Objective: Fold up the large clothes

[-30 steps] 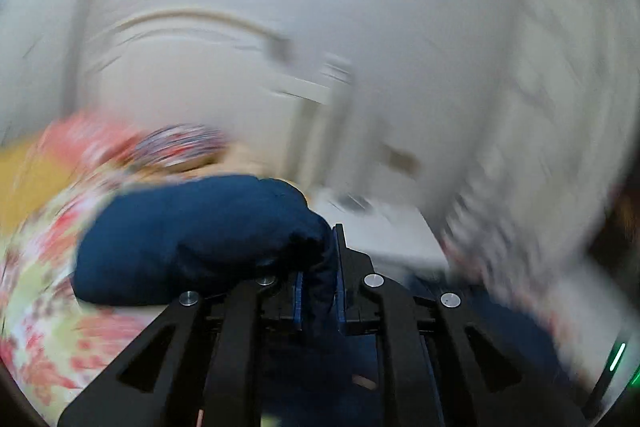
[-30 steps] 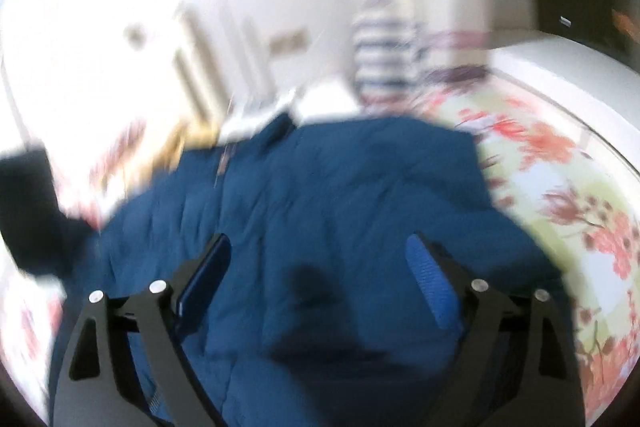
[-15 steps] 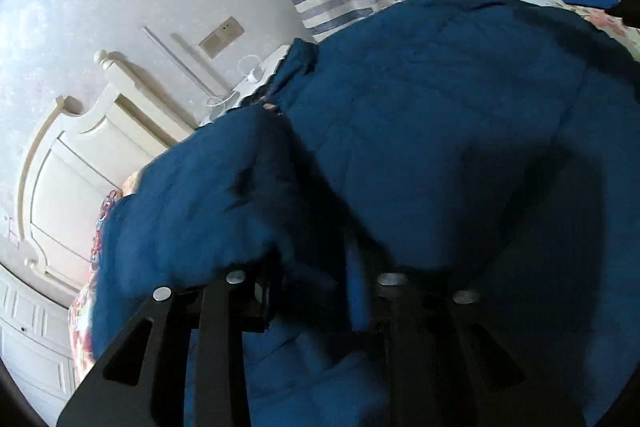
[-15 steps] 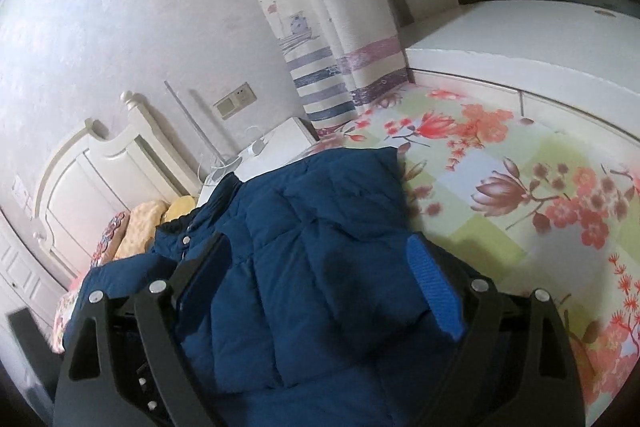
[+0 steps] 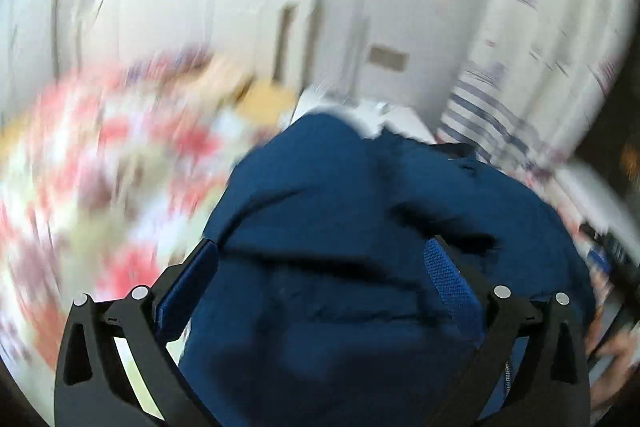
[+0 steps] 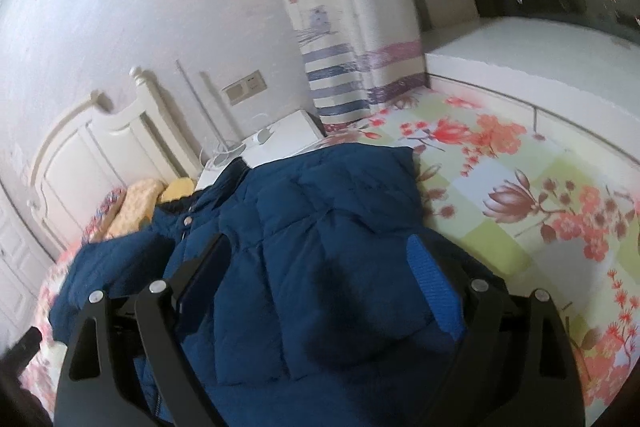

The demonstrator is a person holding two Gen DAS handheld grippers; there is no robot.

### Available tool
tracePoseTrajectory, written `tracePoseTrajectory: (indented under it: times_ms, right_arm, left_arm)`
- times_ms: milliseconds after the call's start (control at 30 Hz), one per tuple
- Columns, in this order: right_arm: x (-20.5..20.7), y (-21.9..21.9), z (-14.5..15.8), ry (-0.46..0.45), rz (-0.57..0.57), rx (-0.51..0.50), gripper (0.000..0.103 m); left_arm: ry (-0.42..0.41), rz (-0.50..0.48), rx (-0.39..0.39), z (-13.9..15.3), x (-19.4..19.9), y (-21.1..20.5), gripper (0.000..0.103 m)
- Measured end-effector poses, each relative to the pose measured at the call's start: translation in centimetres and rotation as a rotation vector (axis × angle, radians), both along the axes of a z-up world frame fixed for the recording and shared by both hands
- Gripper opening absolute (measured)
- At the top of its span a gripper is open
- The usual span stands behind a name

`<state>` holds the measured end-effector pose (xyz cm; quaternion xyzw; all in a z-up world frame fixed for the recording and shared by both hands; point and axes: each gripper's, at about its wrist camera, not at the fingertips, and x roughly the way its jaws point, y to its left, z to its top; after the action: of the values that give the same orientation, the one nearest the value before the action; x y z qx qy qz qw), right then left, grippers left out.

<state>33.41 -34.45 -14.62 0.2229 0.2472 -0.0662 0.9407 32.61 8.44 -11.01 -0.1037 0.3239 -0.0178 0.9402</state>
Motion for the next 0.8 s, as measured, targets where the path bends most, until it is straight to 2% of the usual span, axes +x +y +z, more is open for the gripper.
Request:
tracePoseTrajectory:
  times_ms: [100, 167, 267, 333, 400, 433, 500, 533, 633, 767, 800]
  right_arm:
    - [0.3, 1.8, 0.3, 0.002, 0.047, -0.072, 0.089]
    - [0.6, 3.1, 0.6, -0.001, 0.095, -0.105, 0.089]
    - [0.9, 6.6, 1.6, -0.004, 0.217, -0.158, 0.089]
    - [1.0, 10.0, 2.5, -0.003, 0.33, -0.234, 0.089]
    - [1.1, 14.3, 3.3, 0.014, 0.427, -0.376, 0.088]
    - [1.4, 17.1, 3.4, 0.033, 0.479, -0.479, 0.088]
    - [2.1, 20.6, 3.4, 0.064, 0.537, -0.593, 0.087]
    - [2.9, 22.8, 3.2, 0.082, 0.543, -0.686, 0.087]
    - [4.8, 27.2, 2.7, 0.11, 0.553, -0.862, 0.087]
    - [6.3, 32.4, 0.4, 0.137, 0.558, -1.13, 0.087]
    - [6.5, 32.8, 0.0, 0.13, 0.548, -1.172, 0.078]
  left_arm:
    - [0.088, 0.082, 0.03, -1.9, 0.0, 2.2, 0.099]
    - [0.151, 0.089, 0.021, -2.8, 0.1, 3.5, 0.099]
    - [0.175, 0.075, 0.036, -3.3, 1.4, 3.4, 0.099]
    - [0.192, 0.062, 0.094, -3.6, 2.4, 2.8, 0.099]
    - [0.192, 0.059, 0.129, -5.1, 3.1, 1.9, 0.099]
    - [0.206, 0.052, 0.126, -5.6, 3.3, 1.9, 0.099]
    - [0.205, 0.051, 0.093, -5.8, 3.0, 2.7, 0.099]
    - [0.205, 0.05, 0.089, -5.9, 3.0, 2.9, 0.099]
    - [0.21, 0.044, 0.099, -6.2, 3.1, 2.8, 0.099]
    - [0.212, 0.044, 0.128, -6.2, 3.3, 2.5, 0.099]
    - [0.213, 0.043, 0.129, -6.2, 3.3, 2.6, 0.099]
